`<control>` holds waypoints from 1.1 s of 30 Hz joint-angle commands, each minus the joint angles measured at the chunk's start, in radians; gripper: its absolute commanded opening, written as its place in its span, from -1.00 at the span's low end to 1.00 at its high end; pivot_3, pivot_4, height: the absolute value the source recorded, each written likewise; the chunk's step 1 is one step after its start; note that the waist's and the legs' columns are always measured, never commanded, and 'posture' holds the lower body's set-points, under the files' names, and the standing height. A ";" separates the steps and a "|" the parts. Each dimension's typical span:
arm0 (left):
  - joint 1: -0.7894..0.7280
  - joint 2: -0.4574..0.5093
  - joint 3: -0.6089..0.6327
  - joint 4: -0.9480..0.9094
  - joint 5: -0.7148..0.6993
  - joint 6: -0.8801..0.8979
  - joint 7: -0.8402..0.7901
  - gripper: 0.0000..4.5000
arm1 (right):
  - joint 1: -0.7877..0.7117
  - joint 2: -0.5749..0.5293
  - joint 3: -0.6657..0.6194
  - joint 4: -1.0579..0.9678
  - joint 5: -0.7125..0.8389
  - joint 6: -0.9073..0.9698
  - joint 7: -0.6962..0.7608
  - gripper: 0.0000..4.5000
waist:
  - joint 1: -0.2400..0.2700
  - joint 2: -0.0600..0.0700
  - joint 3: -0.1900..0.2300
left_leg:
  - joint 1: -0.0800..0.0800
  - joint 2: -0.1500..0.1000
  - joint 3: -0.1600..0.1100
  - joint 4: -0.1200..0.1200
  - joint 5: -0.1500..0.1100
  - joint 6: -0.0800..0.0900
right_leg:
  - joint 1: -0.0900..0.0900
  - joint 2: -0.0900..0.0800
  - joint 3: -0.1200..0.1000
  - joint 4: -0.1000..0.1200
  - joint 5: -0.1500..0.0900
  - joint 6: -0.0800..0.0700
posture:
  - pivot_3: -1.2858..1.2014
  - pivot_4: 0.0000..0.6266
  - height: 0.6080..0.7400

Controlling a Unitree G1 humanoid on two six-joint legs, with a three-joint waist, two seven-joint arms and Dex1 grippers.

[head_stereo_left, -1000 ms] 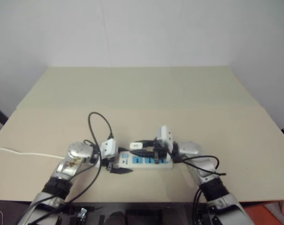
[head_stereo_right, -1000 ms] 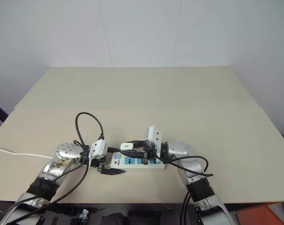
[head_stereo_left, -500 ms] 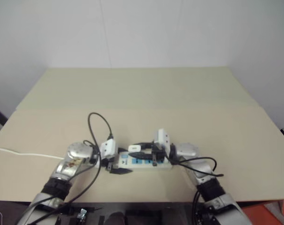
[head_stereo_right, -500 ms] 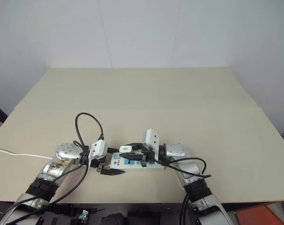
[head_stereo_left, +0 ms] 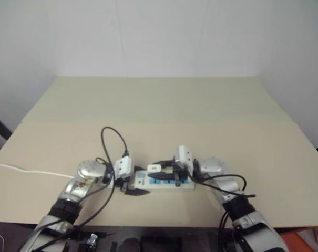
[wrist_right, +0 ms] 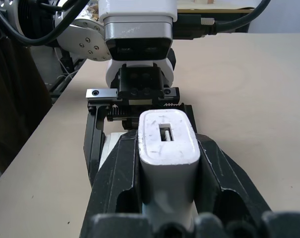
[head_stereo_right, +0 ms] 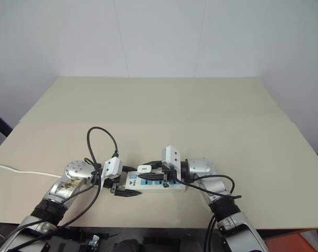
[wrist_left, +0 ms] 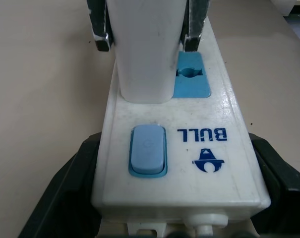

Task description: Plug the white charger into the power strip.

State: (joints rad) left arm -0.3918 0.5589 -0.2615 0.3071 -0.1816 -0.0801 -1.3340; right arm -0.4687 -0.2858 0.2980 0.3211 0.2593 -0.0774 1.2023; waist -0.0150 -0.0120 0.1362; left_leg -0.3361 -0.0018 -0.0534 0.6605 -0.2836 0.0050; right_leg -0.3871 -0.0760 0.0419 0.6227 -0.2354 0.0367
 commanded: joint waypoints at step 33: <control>0.040 0.047 0.000 -0.016 0.020 0.005 0.006 0.48 | 0.024 -0.123 0.030 0.134 -0.070 0.112 0.050 1.00 | -0.012 -0.014 -0.013 | 0.004 0.003 -0.001 -0.002 -0.001 0.001 | 0.002 0.002 0.000 0.001 -0.002 -0.003 | 0.03 -0.52 1.00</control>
State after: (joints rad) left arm -0.3709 0.5835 -0.2569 0.3028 -0.1881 -0.0812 -1.3242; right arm -0.4967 -0.3845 0.2861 0.3651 0.2558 -0.0181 1.2407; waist -0.0274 -0.0264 0.1229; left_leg -0.3327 0.0008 -0.0544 0.6585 -0.2844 0.0062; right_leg -0.3854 -0.0738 0.0417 0.6234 -0.2371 0.0340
